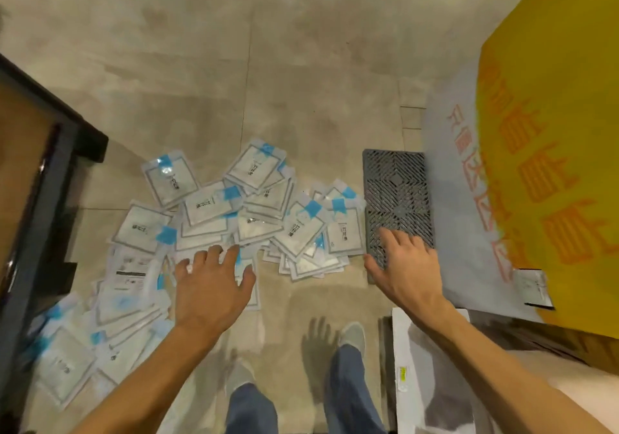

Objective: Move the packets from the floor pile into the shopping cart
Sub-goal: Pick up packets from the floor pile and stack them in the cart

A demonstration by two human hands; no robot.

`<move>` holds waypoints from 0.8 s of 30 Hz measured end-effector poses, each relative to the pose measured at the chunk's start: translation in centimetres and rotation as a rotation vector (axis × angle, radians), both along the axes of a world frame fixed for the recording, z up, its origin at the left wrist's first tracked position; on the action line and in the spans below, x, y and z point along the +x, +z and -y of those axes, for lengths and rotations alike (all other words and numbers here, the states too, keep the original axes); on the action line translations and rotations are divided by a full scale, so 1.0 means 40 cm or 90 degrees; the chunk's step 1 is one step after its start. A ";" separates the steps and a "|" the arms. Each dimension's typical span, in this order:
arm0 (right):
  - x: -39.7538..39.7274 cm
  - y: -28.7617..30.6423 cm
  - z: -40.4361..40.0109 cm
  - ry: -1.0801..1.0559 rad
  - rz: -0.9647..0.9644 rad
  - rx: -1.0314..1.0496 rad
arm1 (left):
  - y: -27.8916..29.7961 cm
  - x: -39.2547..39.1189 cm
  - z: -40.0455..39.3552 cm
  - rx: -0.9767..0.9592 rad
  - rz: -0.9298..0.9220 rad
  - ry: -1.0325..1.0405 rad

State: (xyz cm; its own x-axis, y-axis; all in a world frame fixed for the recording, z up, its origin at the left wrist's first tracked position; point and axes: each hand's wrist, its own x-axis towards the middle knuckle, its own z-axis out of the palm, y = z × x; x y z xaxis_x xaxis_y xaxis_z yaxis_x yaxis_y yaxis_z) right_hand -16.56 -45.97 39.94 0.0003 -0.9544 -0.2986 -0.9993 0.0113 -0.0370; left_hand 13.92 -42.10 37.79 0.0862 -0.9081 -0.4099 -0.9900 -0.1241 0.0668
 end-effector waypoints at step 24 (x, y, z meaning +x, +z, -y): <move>-0.204 -1.441 0.363 -0.242 0.153 0.119 | -1.419 -0.237 0.580 0.052 -0.165 -0.162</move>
State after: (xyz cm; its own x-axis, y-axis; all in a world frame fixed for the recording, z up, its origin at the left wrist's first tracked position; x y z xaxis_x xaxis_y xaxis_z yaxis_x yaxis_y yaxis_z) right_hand -24.70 -60.49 -17.71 -0.2483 -0.8300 -0.4995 -0.8865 0.4025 -0.2282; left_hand 4.42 -65.30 -18.95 -0.2550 -0.8504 -0.4602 -0.9412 0.1093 0.3196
